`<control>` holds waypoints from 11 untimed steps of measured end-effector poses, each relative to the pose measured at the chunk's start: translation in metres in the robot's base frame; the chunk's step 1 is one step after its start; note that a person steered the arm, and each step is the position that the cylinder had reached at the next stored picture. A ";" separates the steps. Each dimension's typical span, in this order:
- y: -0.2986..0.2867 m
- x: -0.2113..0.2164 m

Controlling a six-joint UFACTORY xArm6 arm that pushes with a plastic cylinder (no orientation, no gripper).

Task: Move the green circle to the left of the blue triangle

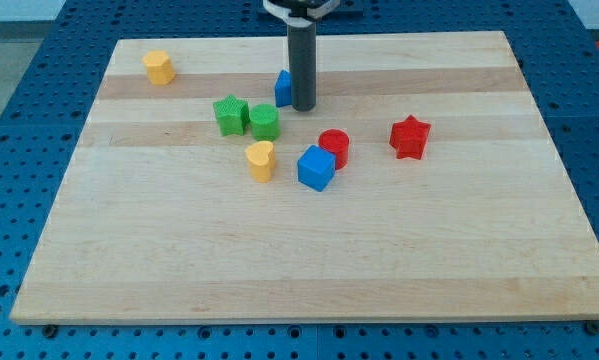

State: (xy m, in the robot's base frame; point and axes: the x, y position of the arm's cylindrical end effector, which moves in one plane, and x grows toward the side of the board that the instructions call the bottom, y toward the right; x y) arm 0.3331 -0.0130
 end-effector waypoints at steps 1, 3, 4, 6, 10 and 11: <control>0.000 -0.022; 0.000 -0.015; -0.006 0.049; -0.076 0.049; -0.069 -0.022; -0.069 -0.023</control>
